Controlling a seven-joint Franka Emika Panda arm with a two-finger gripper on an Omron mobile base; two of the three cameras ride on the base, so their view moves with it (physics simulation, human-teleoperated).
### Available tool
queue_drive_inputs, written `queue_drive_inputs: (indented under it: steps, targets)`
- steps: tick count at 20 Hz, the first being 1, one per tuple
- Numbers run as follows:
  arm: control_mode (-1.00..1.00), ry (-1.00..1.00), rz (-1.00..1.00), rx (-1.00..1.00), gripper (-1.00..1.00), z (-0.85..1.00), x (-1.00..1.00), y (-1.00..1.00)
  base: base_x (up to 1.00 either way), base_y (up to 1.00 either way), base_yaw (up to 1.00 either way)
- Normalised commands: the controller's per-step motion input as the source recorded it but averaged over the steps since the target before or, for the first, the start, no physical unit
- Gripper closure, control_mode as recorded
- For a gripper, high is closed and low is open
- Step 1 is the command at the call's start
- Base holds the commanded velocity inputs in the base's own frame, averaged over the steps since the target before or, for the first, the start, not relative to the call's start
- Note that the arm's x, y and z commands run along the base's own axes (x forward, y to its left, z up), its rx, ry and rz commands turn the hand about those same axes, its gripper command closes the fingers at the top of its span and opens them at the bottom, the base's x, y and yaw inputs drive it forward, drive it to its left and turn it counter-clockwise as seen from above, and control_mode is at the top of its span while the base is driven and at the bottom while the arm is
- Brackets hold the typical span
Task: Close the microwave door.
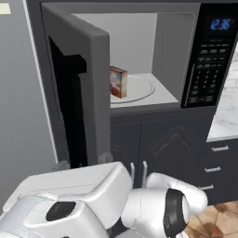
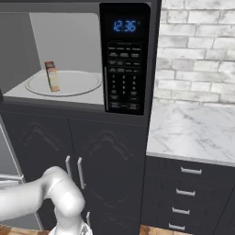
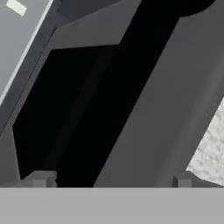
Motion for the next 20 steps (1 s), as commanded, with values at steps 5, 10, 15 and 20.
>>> queue_drive_inputs:
  steps: [5, 10, 15, 20]
  targets:
    - [-1.00, 0.32, -0.42, 0.00, -1.00, -0.17, 0.38, -0.61, 0.00, 0.00, 0.00]
    - [-1.00, 0.18, -0.40, 0.00, -1.00, -0.27, 0.96, -0.26, 0.00, 0.00, 0.00]
    - [-1.00, 0.08, -0.32, 0.00, -1.00, -0.17, 1.00, -0.07, 0.00, 0.00, 0.00]
    - [-1.00, 0.00, -0.25, 0.01, -1.00, -0.22, 1.00, -0.27, 0.00, 0.00, 0.00]
